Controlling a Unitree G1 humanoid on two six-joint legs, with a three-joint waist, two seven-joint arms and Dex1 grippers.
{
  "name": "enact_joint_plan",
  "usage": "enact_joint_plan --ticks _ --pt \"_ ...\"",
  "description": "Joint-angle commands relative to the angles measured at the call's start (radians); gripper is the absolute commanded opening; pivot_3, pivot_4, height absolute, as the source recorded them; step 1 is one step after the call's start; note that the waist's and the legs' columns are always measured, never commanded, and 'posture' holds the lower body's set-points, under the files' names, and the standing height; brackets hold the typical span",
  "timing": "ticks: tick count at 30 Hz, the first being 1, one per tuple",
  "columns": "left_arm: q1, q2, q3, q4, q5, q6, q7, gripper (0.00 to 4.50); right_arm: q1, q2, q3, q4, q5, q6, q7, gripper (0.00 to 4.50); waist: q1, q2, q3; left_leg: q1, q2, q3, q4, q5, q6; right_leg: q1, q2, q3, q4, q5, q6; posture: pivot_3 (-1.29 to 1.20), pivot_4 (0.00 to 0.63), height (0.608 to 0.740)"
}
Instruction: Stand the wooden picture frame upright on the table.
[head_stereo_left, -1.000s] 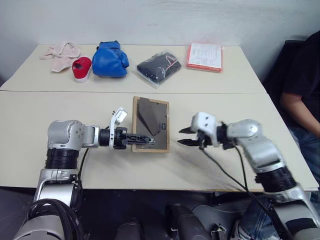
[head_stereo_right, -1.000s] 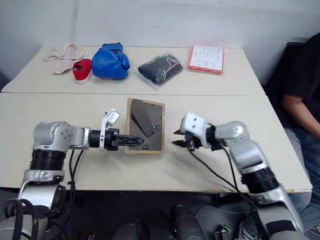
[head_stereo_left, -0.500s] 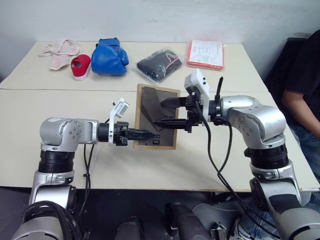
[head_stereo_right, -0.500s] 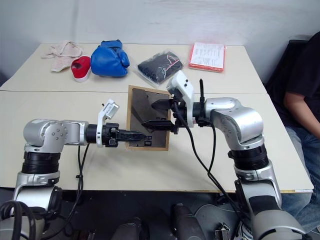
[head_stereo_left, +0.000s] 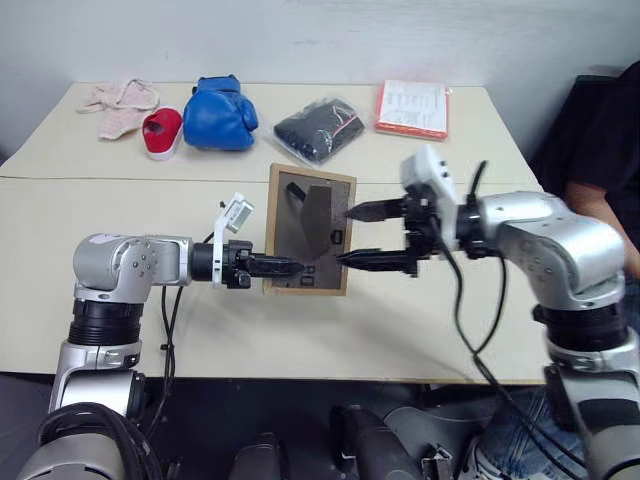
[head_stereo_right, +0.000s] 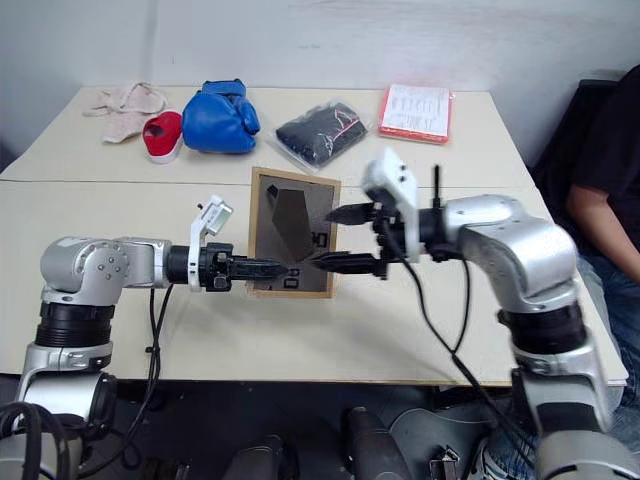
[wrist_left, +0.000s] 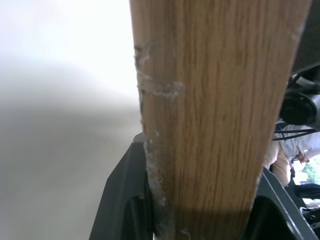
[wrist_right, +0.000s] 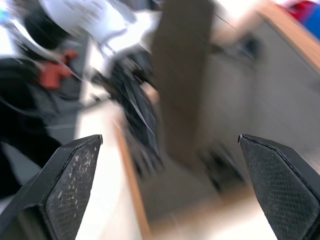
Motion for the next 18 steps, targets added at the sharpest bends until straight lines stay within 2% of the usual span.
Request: enact_joint_plan --ticks 1,3,4,6,8,10,13,18 --pt "-0.013 0.018 0.021 -0.010 -0.036 -0.009 -0.025 1.27 0.048 -0.075 -0.034 0.002 -0.134 -0.287 0.031 4.50 -0.001 0.000 0.000 0.000 0.000 0.000 0.000 0.000 0.000 0.000 0.000 0.000 0.000 0.000 0.000 0.00 0.150 0.740" --pt "-0.012 0.031 0.013 -0.014 -0.041 -0.006 -0.038 1.27 0.097 -0.099 0.000 0.063 -0.307 -0.634 0.006 4.50 -0.004 0.000 0.000 0.000 0.000 0.001 0.000 0.000 0.000 0.000 0.000 0.001 -0.001 0.001 0.001 0.00 0.150 0.740" --pt "-0.012 0.039 0.007 -0.018 -0.043 -0.005 -0.047 1.27 0.116 -0.104 0.024 0.122 -0.425 -0.877 -0.040 4.50 -0.005 -0.001 0.000 0.000 0.000 0.001 0.000 0.000 0.000 0.000 0.000 0.001 -0.001 0.001 0.001 0.00 0.150 0.740" --pt "-0.017 0.051 0.002 -0.020 -0.054 0.003 -0.067 1.27 0.118 -0.106 0.074 0.281 -0.715 -1.414 -0.247 4.50 -0.008 -0.001 0.001 0.001 0.000 0.002 0.000 0.000 0.000 0.000 0.001 0.002 -0.001 0.001 0.002 0.00 0.150 0.740" --pt "-0.029 0.056 0.005 -0.013 -0.068 0.017 -0.078 1.27 0.069 -0.107 0.130 0.418 -0.984 -1.741 -0.464 4.50 -0.011 -0.001 0.001 0.001 -0.001 0.003 0.000 0.000 0.000 0.000 0.002 0.003 0.000 0.001 0.002 0.00 0.150 0.740" --pt "-0.038 0.061 0.003 -0.011 -0.080 0.032 -0.088 1.27 0.001 -0.092 0.168 0.528 -1.220 -1.879 -0.694 4.50 -0.013 -0.001 0.002 0.001 0.000 0.004 0.000 0.000 0.000 0.000 0.002 0.004 0.000 0.001 0.002 0.00 0.150 0.740" --pt "-0.048 0.077 -0.009 -0.018 -0.099 0.054 -0.109 1.27 -0.101 -0.061 0.233 0.641 -1.487 -1.930 -1.025 4.50 -0.021 -0.001 0.002 0.001 0.000 0.005 0.000 0.001 -0.001 -0.002 0.002 0.005 0.002 0.001 0.001 0.00 0.150 0.740" --pt "-0.055 0.096 -0.039 -0.032 -0.116 0.067 -0.131 1.27 -0.226 0.002 0.333 0.738 -1.701 -1.904 -1.394 4.50 -0.034 -0.002 0.002 0.001 0.000 0.005 0.000 0.002 -0.003 -0.002 0.002 0.005 0.004 0.000 0.000 0.00 0.150 0.740"
